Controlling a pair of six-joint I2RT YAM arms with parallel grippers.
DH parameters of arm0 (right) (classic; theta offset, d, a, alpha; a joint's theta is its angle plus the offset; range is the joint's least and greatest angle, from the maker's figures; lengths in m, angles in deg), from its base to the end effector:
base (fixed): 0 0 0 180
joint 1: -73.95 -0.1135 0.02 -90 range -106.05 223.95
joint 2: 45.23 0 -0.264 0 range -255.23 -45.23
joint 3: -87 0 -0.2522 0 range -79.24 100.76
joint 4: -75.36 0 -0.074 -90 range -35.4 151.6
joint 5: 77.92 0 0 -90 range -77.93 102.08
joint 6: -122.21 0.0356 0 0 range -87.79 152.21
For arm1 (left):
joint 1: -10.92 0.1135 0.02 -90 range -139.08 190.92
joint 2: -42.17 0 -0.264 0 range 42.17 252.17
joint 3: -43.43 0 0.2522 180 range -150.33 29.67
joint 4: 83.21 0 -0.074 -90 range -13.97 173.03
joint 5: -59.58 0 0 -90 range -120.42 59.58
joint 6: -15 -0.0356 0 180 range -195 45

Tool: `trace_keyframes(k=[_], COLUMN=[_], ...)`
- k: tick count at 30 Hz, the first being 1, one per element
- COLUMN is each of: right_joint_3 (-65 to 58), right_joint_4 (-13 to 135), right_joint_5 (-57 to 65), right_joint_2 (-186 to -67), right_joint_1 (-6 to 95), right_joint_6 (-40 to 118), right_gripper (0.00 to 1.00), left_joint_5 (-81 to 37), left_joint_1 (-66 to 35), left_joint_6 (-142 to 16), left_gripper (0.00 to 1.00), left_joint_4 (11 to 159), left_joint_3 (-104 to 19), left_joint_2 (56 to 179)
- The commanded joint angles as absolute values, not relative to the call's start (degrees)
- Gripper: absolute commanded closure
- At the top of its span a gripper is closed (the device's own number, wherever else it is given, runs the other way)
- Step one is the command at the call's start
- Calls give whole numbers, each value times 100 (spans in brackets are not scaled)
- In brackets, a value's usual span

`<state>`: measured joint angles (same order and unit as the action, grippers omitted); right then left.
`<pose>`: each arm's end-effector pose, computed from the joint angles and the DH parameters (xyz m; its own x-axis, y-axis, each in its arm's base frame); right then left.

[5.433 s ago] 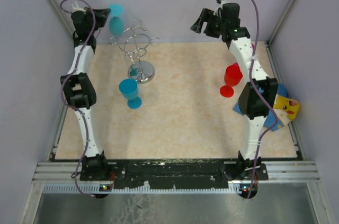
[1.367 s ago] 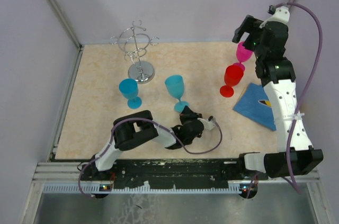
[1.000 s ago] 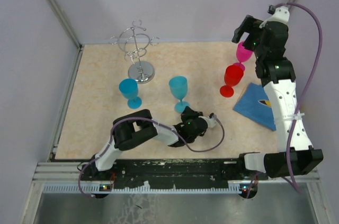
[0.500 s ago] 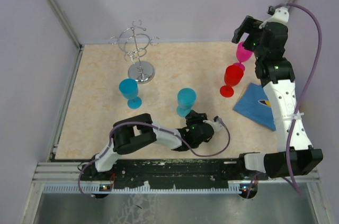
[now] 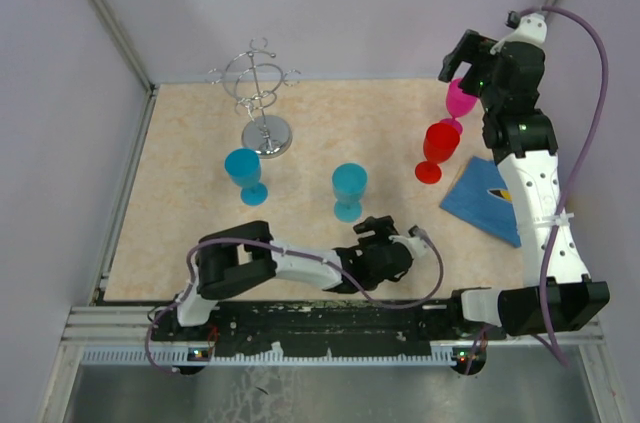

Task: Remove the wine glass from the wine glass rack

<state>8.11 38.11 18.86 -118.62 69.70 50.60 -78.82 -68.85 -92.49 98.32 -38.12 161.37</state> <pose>0.2752 0.0162 0.4657 -0.1433 0.3035 -0.9420 0.0924 0.9518 0.2926 0.1021 -0.4158 0.1323 0.0643 0.7674 -0.6380 0.5523 0.5051 0.6632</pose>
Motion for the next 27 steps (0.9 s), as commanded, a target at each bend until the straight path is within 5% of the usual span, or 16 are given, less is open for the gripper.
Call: trace_keyframes(k=[1,9,17,21,27], right_joint_3=[996,1158,1650,2419,3040], right_joint_4=[3889,3817,3655,3325,2971], right_joint_5=[1864,1650,982,428,274], right_joint_2=[-11814,-12014,-12532,-13266,-13801], right_joint_1=[7019,7017,7018,7018,7019], right_joint_6=[4961,5008,4898,4982,4886], right_gripper=[8,8,7,1,1], left_joint_5=[-7043,-6667,-5777,-5100,-4266], left_joint_1=[-7004,-6580,-2739,-834,607], left_joint_6=[-8374,-8440,-7685,-7207,-6433], left_gripper=[20,12,9,4,3], left_joint_4=[9113,9127,8245,7205,6550], left_joint_3=[-3867,-4029,-4969,-6418,-7528], left_joint_2=[15143,12996,12012,12655,13689])
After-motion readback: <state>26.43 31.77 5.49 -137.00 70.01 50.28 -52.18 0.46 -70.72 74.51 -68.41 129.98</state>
